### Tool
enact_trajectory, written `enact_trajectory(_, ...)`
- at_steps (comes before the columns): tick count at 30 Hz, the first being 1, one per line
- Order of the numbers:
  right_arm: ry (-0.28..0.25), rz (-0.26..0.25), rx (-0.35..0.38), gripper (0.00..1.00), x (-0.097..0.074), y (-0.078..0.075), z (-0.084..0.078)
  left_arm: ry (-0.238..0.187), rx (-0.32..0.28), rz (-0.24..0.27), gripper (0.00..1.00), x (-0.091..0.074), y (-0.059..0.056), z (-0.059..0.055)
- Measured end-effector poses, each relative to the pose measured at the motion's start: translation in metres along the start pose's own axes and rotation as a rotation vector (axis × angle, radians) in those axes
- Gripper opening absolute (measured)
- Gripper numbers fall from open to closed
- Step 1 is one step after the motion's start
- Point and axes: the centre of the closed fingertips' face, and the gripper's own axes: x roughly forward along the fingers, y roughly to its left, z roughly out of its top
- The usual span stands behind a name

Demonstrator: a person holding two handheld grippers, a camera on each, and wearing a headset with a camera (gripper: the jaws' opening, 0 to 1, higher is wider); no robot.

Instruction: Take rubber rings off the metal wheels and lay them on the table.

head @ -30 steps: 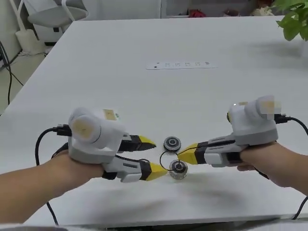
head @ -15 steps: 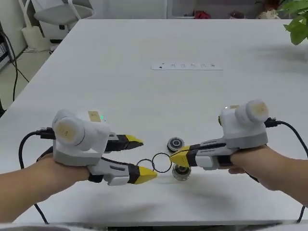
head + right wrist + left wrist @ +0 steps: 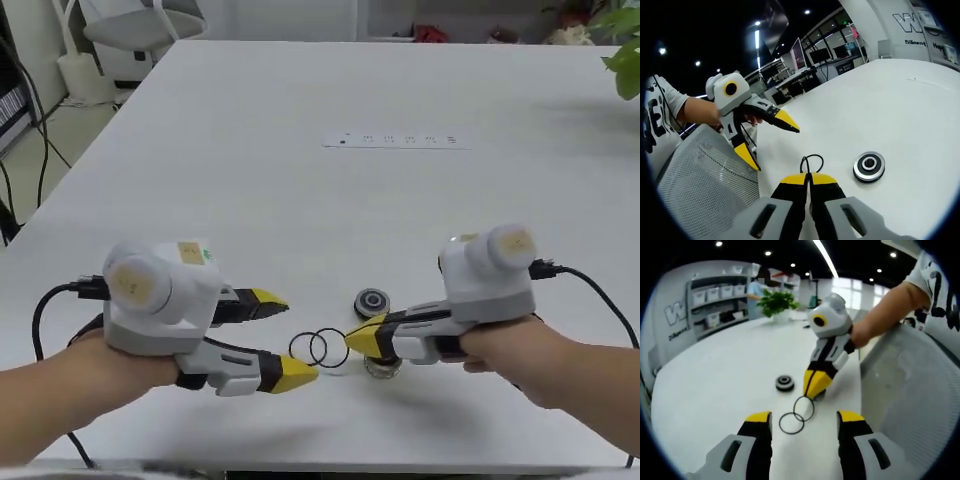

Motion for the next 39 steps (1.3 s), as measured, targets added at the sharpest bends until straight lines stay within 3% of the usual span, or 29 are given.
enact_trajectory(8, 0.012, -0.028, -0.019, 0.0, 0.002, -0.006, -0.004, 0.008, -0.004, 0.007, 0.53, 0.0, 0.002, -0.003)
enact_trajectory(19, -0.002, -0.055, -0.035, 0.09, -0.001, -0.01, -0.001, 0.014, -0.013, 0.013, 0.52, 0.001, 0.006, -0.005)
enact_trajectory(29, -0.046, -0.076, -0.039, 0.15, -0.014, -0.015, 0.013, 0.006, -0.005, 0.015, 0.52, 0.004, 0.013, 0.006)
enact_trajectory(39, -0.074, -0.123, -0.069, 0.22, -0.036, -0.029, 0.02, -0.002, 0.015, 0.013, 0.52, 0.014, 0.022, 0.021)
